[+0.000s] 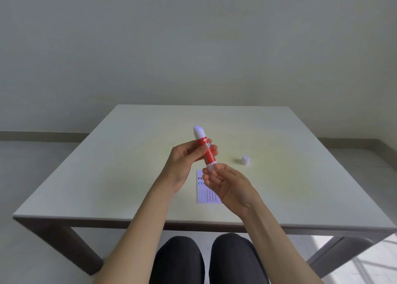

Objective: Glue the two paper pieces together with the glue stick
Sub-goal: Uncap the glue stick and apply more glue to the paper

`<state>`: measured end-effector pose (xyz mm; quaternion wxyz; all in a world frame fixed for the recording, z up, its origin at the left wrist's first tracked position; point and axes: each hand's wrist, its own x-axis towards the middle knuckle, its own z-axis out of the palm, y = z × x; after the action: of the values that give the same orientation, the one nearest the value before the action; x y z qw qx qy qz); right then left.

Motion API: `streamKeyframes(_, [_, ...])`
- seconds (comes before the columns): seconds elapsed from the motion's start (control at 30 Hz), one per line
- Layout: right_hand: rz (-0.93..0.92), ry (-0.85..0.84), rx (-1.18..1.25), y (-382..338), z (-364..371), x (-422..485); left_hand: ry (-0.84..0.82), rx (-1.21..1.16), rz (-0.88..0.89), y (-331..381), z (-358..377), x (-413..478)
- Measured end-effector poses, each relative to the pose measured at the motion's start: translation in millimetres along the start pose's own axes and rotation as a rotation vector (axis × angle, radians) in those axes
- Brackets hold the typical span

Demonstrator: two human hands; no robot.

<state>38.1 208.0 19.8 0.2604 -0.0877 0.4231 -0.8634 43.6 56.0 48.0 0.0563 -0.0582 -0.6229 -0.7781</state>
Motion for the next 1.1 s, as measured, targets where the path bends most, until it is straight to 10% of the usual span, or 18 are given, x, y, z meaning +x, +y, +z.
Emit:
streamKeyframes(0.17, [-0.859, 0.415, -1.281, 18, -3, -8, 0.017, 0.004, 0.024, 1, 13, -10])
streamKeyframes(0.23, [-0.746, 0.446, -1.142, 13, -1, -11, 0.035, -0.006, 0.036, 2, 16, -11])
streamKeyframes(0.4, [0.184, 0.024, 0.116, -10, 12, -19, 0.026, -0.012, 0.038, 7, 11, -14])
streamKeyframes(0.57, [-0.113, 0.031, 0.079, -5, 22, -20, 0.048, -0.043, 0.046, 8, 11, -14])
streamKeyframes(0.73, [-0.885, 0.390, -1.175, 17, 7, -13, 0.064, -0.025, 0.051, 8, 13, -16])
streamKeyframes(0.8, [-0.716, 0.394, -1.065, 12, 8, -13, 0.096, -0.021, 0.058, 6, 11, -16])
streamKeyframes(0.93, [0.150, 0.095, -0.055, -11, 16, -10, 0.078, -0.003, 0.055, 7, 2, -17])
streamKeyframes(1.03, [0.116, 0.073, 0.032, -7, 21, -10, 0.101, -0.005, 0.060, 8, 1, -17])
streamKeyframes(1.1, [-0.290, 0.125, -0.284, 4, 26, -9, 0.165, -0.015, 0.070, 9, 4, -16])
